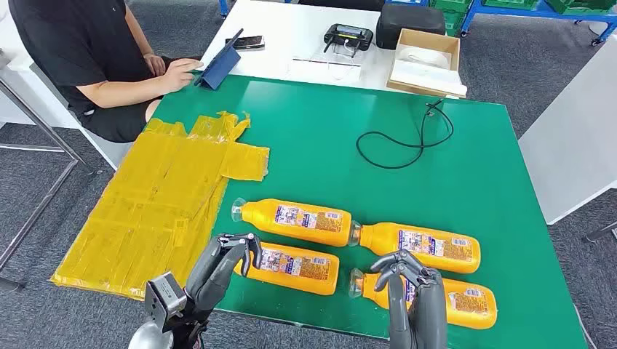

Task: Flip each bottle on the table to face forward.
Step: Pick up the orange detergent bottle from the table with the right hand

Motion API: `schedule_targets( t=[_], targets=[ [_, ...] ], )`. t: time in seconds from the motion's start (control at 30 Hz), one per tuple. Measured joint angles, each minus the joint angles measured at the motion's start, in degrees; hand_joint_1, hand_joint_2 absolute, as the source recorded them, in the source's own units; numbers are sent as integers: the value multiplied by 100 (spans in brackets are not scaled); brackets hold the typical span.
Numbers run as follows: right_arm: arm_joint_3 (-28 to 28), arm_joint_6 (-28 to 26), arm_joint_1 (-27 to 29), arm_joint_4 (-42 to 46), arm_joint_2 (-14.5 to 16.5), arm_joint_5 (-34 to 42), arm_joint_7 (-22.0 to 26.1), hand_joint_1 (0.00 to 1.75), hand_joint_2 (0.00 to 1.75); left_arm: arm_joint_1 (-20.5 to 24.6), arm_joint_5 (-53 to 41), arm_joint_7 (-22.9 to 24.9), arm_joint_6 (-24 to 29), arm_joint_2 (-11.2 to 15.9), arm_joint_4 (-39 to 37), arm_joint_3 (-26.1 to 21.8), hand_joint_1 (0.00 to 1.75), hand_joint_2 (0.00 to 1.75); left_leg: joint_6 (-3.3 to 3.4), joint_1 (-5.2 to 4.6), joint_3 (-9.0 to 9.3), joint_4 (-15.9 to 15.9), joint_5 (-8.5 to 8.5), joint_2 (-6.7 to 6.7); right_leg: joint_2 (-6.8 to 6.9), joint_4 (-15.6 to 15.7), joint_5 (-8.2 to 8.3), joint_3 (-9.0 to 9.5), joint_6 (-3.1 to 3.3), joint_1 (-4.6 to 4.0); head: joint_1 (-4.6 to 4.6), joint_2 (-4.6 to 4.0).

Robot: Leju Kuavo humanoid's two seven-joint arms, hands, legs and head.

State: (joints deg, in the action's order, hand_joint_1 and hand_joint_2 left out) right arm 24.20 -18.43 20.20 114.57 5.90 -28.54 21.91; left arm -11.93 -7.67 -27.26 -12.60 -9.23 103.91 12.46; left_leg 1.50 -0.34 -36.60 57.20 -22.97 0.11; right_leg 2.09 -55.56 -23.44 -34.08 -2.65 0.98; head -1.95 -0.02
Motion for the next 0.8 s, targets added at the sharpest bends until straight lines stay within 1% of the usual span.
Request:
schedule_targets(
  t=[0.07, 0.1, 0.13, 0.17, 0.2, 0.27, 0.3, 0.33, 0.4, 0.47, 0.53, 0.63, 0.67, 0.8],
  targets=[
    [28, 137, 126, 0, -8, 322, 114, 175, 0, -328, -11, -216, 412, -186, 118, -102, 175, 0, 3, -2, 14, 1, -14, 13, -5, 1, -8, 5, 5, 2, -1, 0],
    [51, 240, 242, 0, -17, 575, 217, 175, 0, -622, -22, -405, 718, -346, 222, -199, 175, 0, 5, -4, 23, 2, -25, 20, -8, 1, -15, 9, 6, 3, -2, 0],
    [75, 281, 351, -1, -30, 722, 306, 175, 0, -890, -24, -557, 888, -477, 318, -283, 175, 0, 9, -6, 27, 2, -31, 22, -8, 1, -23, 11, 4, 5, -2, 0],
    [93, 288, 429, -1, -44, 793, 367, 157, 0, -1101, -25, -653, 949, -574, 396, -352, 175, 0, 14, -6, 29, 3, -34, 17, -5, 2, -32, 10, 0, 6, 0, 0],
    [107, 293, 470, -2, -57, 823, 397, 115, 0, -1250, -27, -695, 940, -647, 456, -408, 143, 0, 16, -7, 32, 3, -39, 8, -1, 2, -40, 6, -6, 7, -1, 0],
    [123, 302, 506, -2, -77, 847, 401, 27, 0, -1435, -26, -681, 937, -763, 544, -494, 56, 0, 16, -6, 46, 2, -56, -4, 4, 3, -60, -1, -4, 7, 0, 0],
    [126, 299, 524, -2, -84, 839, 377, 1, 0, -1488, -24, -640, 956, -808, 575, -531, 12, 0, 14, -6, 55, 2, -64, -5, 4, 3, -66, 1, -1, 7, -1, 0],
    [126, 288, 547, -2, -92, 817, 342, 0, 0, -1529, -23, -587, 989, -843, 597, -560, 0, 0, 14, -6, 64, 2, -71, -5, 4, 3, -71, 6, 3, 6, -1, 0],
    [125, 194, 613, -2, -104, 655, 240, 0, 87, -1596, -22, -486, 1062, -898, 622, -600, 0, 0, 12, -5, 77, 1, -78, -4, 3, 3, -73, 18, 4, 6, -2, 0],
    [136, -15, 697, -1, -119, 306, 83, 0, 175, -1670, -22, -449, 1119, -939, 627, -620, 0, 0, 9, -5, 81, 1, -80, -4, 3, 2, -75, 37, 1, 5, -1, 0],
    [165, -194, 751, 0, -147, 50, -117, 0, 175, -1736, -23, -441, 1149, -970, 633, -636, 0, 0, 9, -4, 83, 2, -80, -4, 2, 2, -75, 65, -1, 5, -1, 0],
    [223, -196, 729, -7, -204, -135, -534, 0, 175, -1797, -58, -381, 1117, -994, 684, -654, 0, 0, 8, -4, 87, 2, -81, -3, 2, 2, -78, 83, -5, 5, -1, 0],
    [250, -165, 690, -22, -227, -301, -744, 0, 175, -1815, -76, -347, 1080, -996, 712, -660, 0, 0, 8, -4, 87, 2, -82, -3, 2, 2, -79, 85, -6, 5, -1, 0],
    [399, -40, 314, -269, -316, -1498, -1757, 0, 175, -1822, -123, -216, 855, -1004, 769, -687, 0, 0, 7, -4, 95, 1, -83, -3, 2, 2, -81, 82, -6, 6, -1, 0]
  ],
)
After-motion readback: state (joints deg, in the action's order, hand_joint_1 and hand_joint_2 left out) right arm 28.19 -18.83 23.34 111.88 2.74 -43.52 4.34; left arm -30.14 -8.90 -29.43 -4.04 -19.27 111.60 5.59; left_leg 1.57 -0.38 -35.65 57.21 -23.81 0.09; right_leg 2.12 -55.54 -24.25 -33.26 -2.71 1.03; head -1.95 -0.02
